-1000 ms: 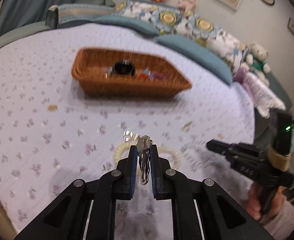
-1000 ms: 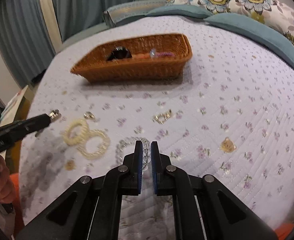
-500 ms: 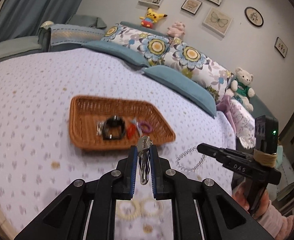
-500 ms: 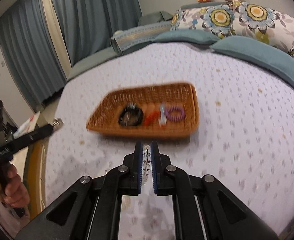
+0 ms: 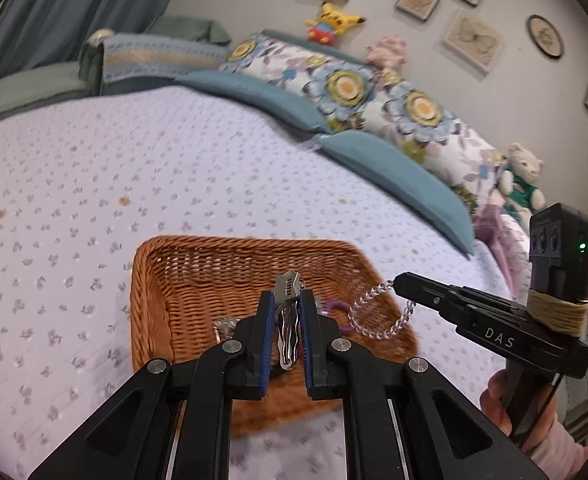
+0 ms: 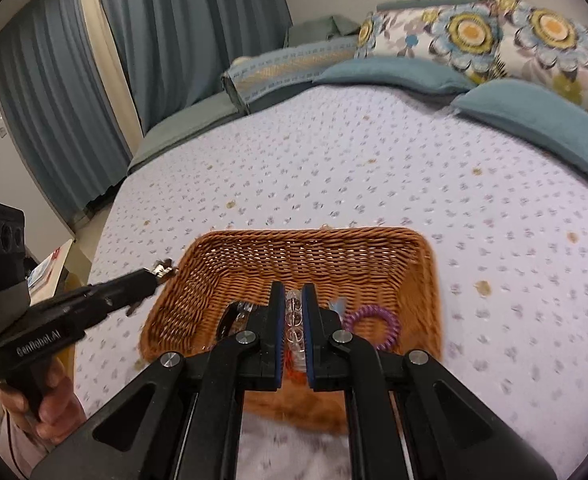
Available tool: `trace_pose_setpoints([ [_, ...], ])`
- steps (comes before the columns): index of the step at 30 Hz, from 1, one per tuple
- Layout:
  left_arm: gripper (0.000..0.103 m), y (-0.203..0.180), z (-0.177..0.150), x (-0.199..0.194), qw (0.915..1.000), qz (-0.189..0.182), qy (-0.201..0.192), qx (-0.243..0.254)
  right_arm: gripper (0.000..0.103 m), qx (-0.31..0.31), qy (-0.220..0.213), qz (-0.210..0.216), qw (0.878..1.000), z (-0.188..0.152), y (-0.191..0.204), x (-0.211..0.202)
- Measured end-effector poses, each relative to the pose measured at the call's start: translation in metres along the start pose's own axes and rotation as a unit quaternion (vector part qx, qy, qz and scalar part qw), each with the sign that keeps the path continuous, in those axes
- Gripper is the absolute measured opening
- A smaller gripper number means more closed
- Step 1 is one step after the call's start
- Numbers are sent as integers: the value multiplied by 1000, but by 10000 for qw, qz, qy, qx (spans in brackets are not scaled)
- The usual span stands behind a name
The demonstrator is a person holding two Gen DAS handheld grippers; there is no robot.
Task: Organize jewelry
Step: 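Carry the keys and bead bracelet into the basket and open both tools, then grasp the cream coil hair tie with the left tool while the right tool grasps the pearl bracelet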
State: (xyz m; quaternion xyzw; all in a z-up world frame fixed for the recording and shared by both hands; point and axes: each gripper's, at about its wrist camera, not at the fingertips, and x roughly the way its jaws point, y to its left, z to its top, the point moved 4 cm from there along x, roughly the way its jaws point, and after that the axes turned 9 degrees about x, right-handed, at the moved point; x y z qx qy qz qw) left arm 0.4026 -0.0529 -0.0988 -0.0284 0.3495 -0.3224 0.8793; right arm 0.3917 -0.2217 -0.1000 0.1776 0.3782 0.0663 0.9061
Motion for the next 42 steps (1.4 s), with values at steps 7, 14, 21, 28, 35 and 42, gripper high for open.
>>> trace_pose_setpoints([
  [7,12,19,-9,51,9981,396,471,-44,10,343,501,-42,9981,5,-18,61],
  [14,13,26,-21,68,9962,531,695,-41,10,608,763,-293,9948,-2,-40,80],
  [21,46,20,-23,59,9963,457,731,-64,45,752,746,-351,9938,-10,-52,59],
  [28,55,-5,-28,-4,9990,340,288,86,46,553,275,-279,9977,-34,-37,-21],
  [35,55,-30,-71,-82,9998,172,-88,6,51,350,-119,-338,9987,-89,-20,-95],
  [42,55,-40,-132,-104,9995,213,135,-182,51,514,-69,-227,9984,-159,-12,-117],
])
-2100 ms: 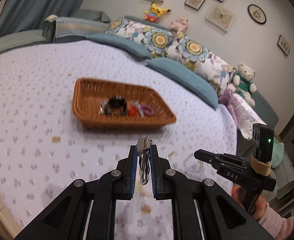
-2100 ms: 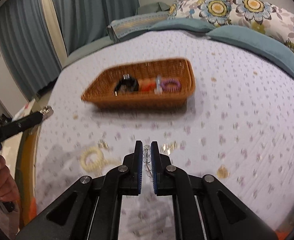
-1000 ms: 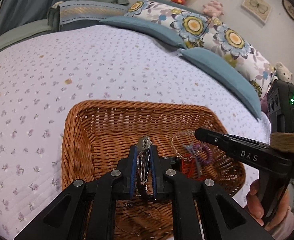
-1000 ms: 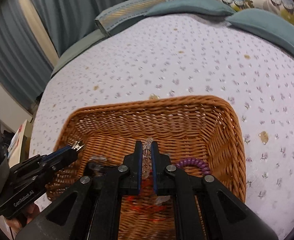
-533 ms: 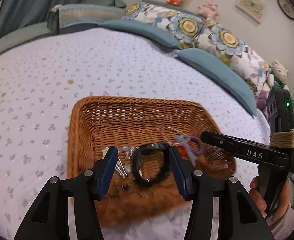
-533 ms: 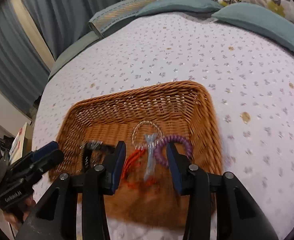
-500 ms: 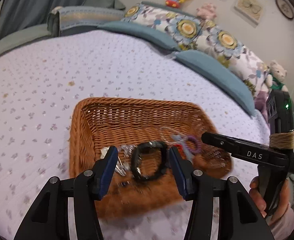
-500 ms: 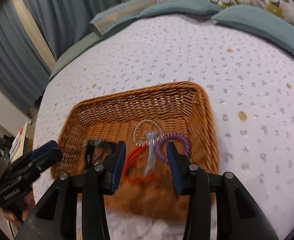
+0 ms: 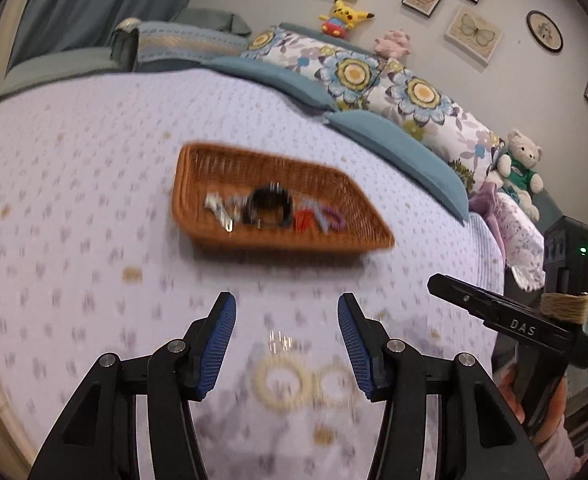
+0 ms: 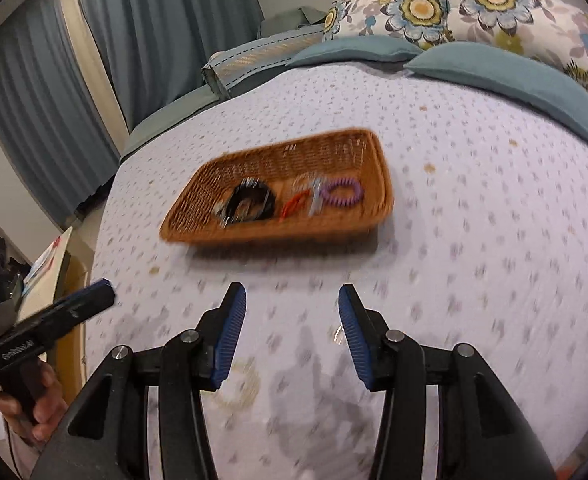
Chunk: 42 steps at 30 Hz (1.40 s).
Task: Organize jewelry
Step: 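Grasp the cream coil hair tie with the left tool while the right tool grasps the pearl bracelet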
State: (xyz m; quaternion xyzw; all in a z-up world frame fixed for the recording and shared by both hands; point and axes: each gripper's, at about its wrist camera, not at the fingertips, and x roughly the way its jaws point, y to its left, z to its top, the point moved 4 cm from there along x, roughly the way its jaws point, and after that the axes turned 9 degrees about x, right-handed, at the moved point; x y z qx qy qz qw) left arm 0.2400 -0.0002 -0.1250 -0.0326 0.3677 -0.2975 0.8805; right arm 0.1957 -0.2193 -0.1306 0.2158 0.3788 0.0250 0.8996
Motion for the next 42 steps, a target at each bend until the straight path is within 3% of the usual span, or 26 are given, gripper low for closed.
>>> trace_pose_setpoints([
  [10,54,11,-66,43,9980,252,451,-353,51,144,298,48,9994,-56,12,29],
  [14,54,10,-64,43,9989,264,296,-248,51,49,437,-68,9990,-66,11,41],
  [24,53,5,-71,59,9976,183,650,-184,51,-315,692,-330,9966,-75,21,61],
  [29,37,1,-70,66,9958,446,798,-27,46,-431,723,-501,9952,-76,24,68],
  [37,33,-4,-69,73,9926,726,944,227,44,-599,784,-662,9929,-77,27,75],
  [41,12,-4,-70,73,9913,831,972,305,39,-556,795,-580,9936,-76,25,75],
  [42,11,-3,-70,73,9916,803,968,288,37,-531,800,-576,9937,-75,24,75],
])
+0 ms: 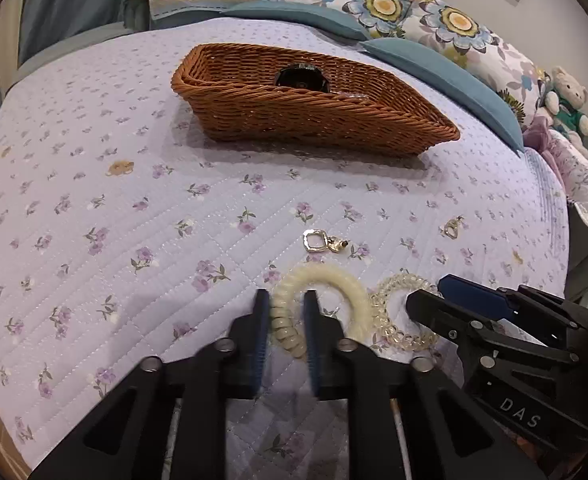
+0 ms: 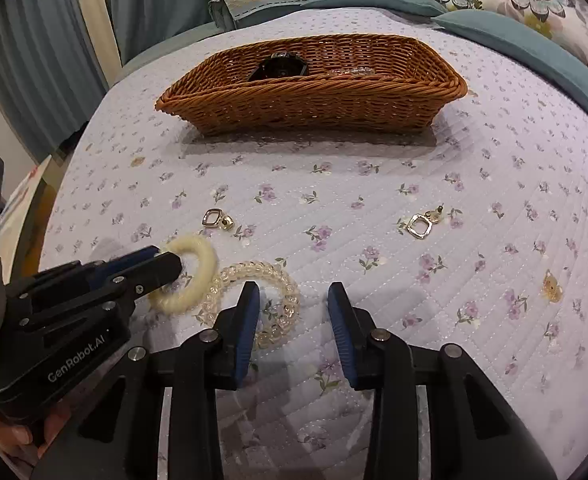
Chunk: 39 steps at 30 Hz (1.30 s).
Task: Organize jewelry
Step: 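Grasp the cream coil hair tie with the left tool while the right tool grasps the pearl bracelet, then carry the hair tie and pearl bracelet into the basket and open both tools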
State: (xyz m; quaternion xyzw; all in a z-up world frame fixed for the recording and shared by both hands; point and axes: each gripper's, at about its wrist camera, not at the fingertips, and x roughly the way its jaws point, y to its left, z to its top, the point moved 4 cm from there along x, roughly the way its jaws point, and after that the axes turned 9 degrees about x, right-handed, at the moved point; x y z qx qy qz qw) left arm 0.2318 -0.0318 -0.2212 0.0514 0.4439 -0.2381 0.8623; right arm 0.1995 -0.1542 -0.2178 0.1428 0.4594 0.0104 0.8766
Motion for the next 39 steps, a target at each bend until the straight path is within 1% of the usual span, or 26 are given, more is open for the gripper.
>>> trace_pose_setpoints([
  [1,11,1,0,-1,10000,-33,-11,-26,36,7,-1,-3,10000,0,0,0],
  [2,11,1,0,-1,10000,-52,-20,-42,32,5,-9,-10,10000,0,0,-1],
  [3,11,2,-1,-1,9999,-74,-37,-60,23,-7,-16,-11,10000,0,0,-1],
  [5,11,2,-1,-3,9999,-120,-67,-83,15,-56,-27,59,10000,-2,3,-3],
  [10,10,4,-4,-7,9994,-266,-138,-185,13,-151,-95,134,9998,-5,9,-10],
  [13,10,7,-6,-11,9989,-354,-191,-261,12,-133,-208,287,9993,-6,9,-21],
  [19,11,8,-7,-17,9981,-437,-329,-299,12,-3,-239,519,9984,-12,4,-39],
  [25,11,8,-6,-20,9974,-515,-366,-338,12,121,-415,667,9968,-5,-2,-62],
  [29,11,11,2,-32,9962,-572,-523,-405,12,203,-616,784,9948,11,-5,-81],
  [32,11,12,15,-44,9954,-591,-664,-369,12,241,-815,837,9929,33,-7,-94],
  [35,11,13,36,-57,9945,-570,-834,-286,12,271,-957,896,9910,57,-8,-102],
  [39,11,17,77,-69,9928,-519,-1073,-154,12,301,-1136,844,9895,99,-13,-102],
])
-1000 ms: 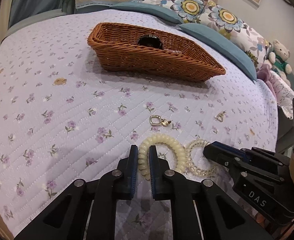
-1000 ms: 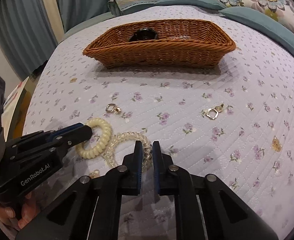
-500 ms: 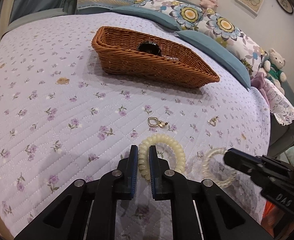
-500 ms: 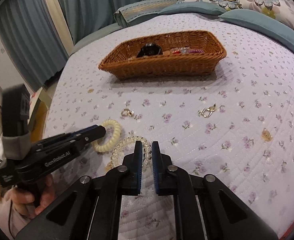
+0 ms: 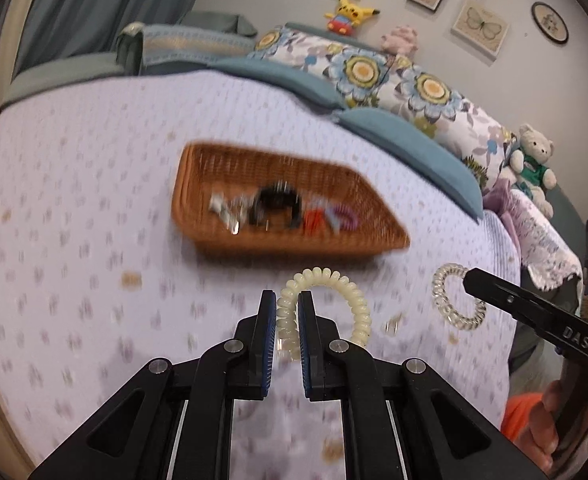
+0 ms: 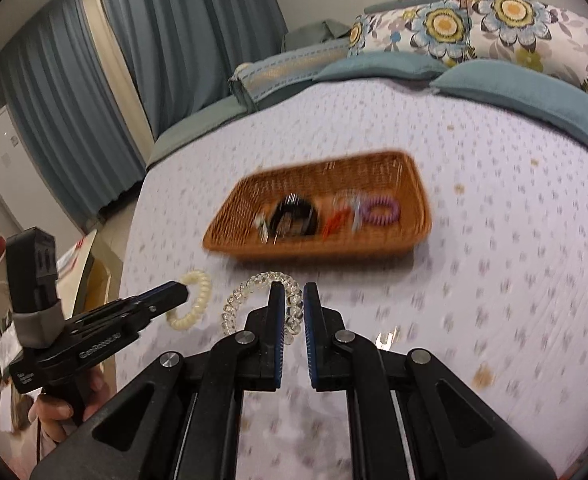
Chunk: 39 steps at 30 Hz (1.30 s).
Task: Organize jewelry
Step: 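Carry the hair tie and pearl bracelet into the basket and open both tools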
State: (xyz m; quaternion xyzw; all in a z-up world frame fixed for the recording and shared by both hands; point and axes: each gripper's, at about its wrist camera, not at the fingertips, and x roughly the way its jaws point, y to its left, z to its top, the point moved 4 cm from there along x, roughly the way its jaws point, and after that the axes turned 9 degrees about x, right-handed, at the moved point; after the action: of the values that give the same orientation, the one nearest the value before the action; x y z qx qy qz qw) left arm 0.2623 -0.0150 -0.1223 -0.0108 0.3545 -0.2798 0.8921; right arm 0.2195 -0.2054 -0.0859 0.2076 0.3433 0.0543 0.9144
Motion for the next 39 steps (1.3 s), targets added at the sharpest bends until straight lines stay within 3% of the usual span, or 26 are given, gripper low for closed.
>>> trace_pose_setpoints([
  [6,11,5,57,19,9996,78,-196,165,12,6,-108,-212,9997,58,-12,39],
  [12,11,28,97,73,9996,274,-60,89,12,136,89,-563,9983,99,-34,105],
  [22,11,62,109,154,9983,436,367,-130,12,349,696,-993,9920,105,-67,187],
  [29,11,55,102,172,9959,677,548,231,13,321,916,-1049,9897,97,-71,197],
  [32,11,51,102,166,9966,586,522,234,13,409,904,-993,9901,98,-73,192],
  [34,14,51,102,164,9971,466,592,147,16,447,905,-1005,9898,98,-73,188],
  [39,40,49,104,147,9971,508,541,147,42,538,781,-897,9914,96,-70,161],
])
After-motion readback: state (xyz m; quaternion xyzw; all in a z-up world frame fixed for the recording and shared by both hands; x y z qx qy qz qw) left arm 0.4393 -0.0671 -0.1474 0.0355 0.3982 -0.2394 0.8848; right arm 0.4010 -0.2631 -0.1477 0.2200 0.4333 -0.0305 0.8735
